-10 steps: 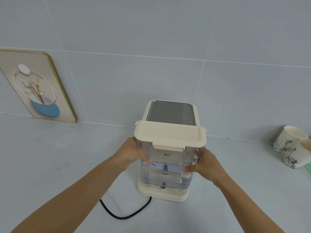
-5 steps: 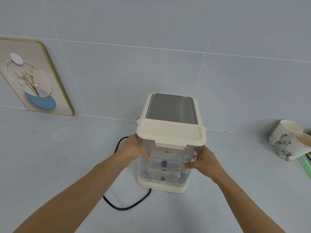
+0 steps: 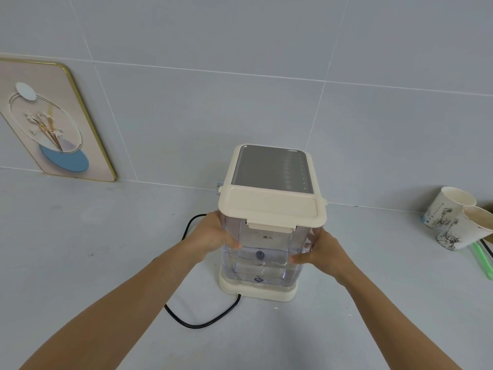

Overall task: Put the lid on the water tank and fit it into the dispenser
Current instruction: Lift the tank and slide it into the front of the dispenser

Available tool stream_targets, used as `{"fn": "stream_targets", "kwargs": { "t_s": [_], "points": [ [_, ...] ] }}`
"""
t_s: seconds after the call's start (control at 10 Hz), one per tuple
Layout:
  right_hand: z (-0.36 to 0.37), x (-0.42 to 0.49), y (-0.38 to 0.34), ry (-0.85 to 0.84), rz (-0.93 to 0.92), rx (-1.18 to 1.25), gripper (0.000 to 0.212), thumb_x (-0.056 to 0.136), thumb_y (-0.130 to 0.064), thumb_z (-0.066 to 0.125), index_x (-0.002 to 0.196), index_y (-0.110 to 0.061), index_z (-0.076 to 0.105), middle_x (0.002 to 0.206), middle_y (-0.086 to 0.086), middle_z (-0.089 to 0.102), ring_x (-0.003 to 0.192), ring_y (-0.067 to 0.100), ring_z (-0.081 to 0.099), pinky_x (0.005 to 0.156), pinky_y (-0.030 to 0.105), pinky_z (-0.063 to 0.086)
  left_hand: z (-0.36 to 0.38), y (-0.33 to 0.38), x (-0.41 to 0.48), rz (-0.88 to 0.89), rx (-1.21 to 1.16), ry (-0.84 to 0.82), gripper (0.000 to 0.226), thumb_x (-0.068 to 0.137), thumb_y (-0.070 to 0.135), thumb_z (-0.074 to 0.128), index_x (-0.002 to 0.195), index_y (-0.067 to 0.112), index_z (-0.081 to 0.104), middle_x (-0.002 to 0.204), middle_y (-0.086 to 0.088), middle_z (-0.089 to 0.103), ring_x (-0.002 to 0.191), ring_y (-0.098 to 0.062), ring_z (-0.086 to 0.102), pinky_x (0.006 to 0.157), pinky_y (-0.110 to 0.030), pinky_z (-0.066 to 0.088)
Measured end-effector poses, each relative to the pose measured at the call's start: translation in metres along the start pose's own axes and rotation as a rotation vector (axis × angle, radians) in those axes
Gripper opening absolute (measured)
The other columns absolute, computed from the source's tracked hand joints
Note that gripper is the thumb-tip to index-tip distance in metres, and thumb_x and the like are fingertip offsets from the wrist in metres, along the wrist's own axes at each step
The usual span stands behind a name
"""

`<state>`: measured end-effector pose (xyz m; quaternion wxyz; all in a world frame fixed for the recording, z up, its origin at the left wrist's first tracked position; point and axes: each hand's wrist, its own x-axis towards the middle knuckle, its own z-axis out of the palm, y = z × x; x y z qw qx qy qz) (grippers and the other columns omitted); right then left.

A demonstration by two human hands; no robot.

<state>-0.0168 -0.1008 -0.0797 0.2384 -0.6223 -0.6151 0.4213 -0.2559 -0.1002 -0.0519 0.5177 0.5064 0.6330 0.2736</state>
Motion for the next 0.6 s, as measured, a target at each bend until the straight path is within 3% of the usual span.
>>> {"fn": "stream_targets", "kwargs": {
  "t_s": [0.2,0.3,0.4,0.5,0.6],
  "points": [
    [-0.002,0.003,0.005,-0.06,-0.017,-0.013,0.088,0.061,-0.024,0.079,0.133,-0.027,0.028,0.136,-0.004,0.046,0.122,0.021,0.045,0.09,0.027,0.037,-0.001,-0.004,0.001,0.041,0.036,-0.024,0.074,0.06,-0.003,0.076,0.126,0.012,0.046,0.127,-0.002,0.057,0.118,-0.016,0.048,0.091,-0.027,0.038],
    [-0.004,0.001,0.006,-0.069,-0.064,-0.037,0.091,0.066,-0.032,0.075,0.137,-0.03,0.018,0.134,-0.014,0.039,0.122,0.015,0.04,0.09,0.025,0.034,-0.001,-0.007,-0.003,0.101,0.131,0.009,0.083,0.065,0.012,0.077,0.134,0.02,0.033,0.122,0.011,0.047,0.11,-0.008,0.041,0.088,-0.022,0.034],
    [-0.009,-0.005,0.0,-0.063,-0.119,-0.063,0.091,0.068,-0.036,0.072,0.135,-0.037,0.01,0.12,-0.032,0.033,0.113,0.005,0.038,0.081,0.01,0.036,-0.004,-0.006,-0.01,0.164,0.242,0.05,0.094,0.066,0.025,0.077,0.139,0.025,0.019,0.121,0.013,0.039,0.113,-0.004,0.035,0.089,-0.021,0.03],
    [-0.019,-0.009,-0.006,-0.046,-0.193,-0.074,0.089,0.069,-0.037,0.071,0.129,-0.047,0.007,0.125,-0.03,0.036,0.108,0.001,0.044,0.078,0.004,0.041,-0.011,-0.004,-0.015,0.234,0.276,0.054,0.102,0.063,0.034,0.079,0.141,0.028,0.013,0.135,0.012,0.039,0.124,-0.005,0.035,0.096,-0.022,0.03],
    [-0.035,-0.015,-0.021,-0.012,-0.197,-0.058,0.108,0.069,-0.044,0.067,0.14,-0.028,-0.012,0.151,-0.01,0.02,0.135,0.014,0.029,0.104,0.027,0.028,-0.019,0.011,-0.03,0.254,0.331,0.098,0.116,0.062,0.045,0.076,0.145,0.029,-0.004,0.155,0.01,0.015,0.14,-0.012,0.021,0.109,-0.028,0.023]
  ]
}}
